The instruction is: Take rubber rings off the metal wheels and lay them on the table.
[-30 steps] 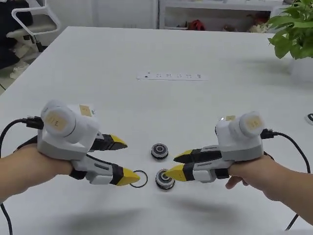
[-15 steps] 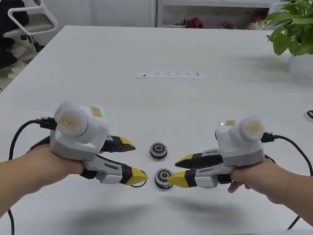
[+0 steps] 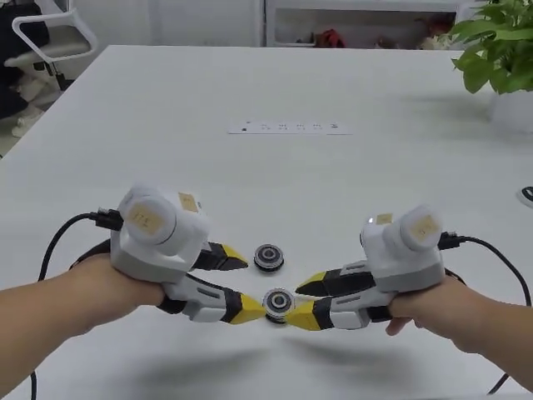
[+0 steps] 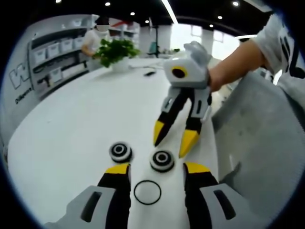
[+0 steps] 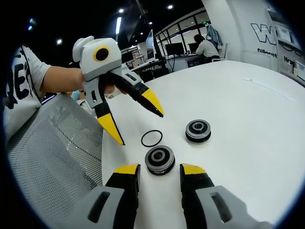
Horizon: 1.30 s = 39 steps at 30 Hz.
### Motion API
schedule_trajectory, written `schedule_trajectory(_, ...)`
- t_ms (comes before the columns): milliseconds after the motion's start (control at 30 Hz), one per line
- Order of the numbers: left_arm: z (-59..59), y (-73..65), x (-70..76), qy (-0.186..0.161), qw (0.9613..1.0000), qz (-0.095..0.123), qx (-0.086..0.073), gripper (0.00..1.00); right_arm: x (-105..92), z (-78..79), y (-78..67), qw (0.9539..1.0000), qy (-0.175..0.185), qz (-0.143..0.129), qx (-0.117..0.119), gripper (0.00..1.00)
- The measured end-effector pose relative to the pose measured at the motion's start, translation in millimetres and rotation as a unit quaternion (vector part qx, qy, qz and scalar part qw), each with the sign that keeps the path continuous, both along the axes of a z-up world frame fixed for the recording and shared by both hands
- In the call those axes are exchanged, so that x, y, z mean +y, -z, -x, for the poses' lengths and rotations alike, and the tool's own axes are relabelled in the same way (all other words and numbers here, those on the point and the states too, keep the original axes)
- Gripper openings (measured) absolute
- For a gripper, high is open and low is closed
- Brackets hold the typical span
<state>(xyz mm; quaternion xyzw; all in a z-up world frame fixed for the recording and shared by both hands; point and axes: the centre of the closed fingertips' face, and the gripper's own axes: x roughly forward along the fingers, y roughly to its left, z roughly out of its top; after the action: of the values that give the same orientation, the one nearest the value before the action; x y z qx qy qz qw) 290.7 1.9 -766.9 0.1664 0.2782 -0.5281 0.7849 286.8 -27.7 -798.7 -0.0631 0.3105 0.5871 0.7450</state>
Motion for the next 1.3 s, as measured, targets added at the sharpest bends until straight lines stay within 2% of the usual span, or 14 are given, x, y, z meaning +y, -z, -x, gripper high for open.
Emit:
schedule_trajectory(267, 2.5, 8.4, -7.4, 0.008, 0.9999, -0.004, 0.007, 0.42, 0.2, 2.7, 4.4, 1.0, -0.004, 0.006, -0.001, 0.29)
schedule_trajectory(467, 3.1, 9.8, -12.0, 0.01, 0.9999, 0.0, 0.009, 0.39, 1.7, 4.8, 7.3, 0.9999, -0.01, 0.009, -0.003, 0.27)
schedule_trajectory(1033, 2.8, 13.7, -26.9, 0.021, 0.9997, 0.007, 0.006, 0.28, 3.6, 0.9, 7.9, 1.0, -0.002, 0.001, -0.001, 0.23)
schedule_trajectory(1300, 1.6, 18.7, -30.6, 0.028, 0.9996, 0.003, 0.003, 0.22, 3.3, -0.2, 8.2, 1.0, 0.0, -0.002, 0.0, 0.21)
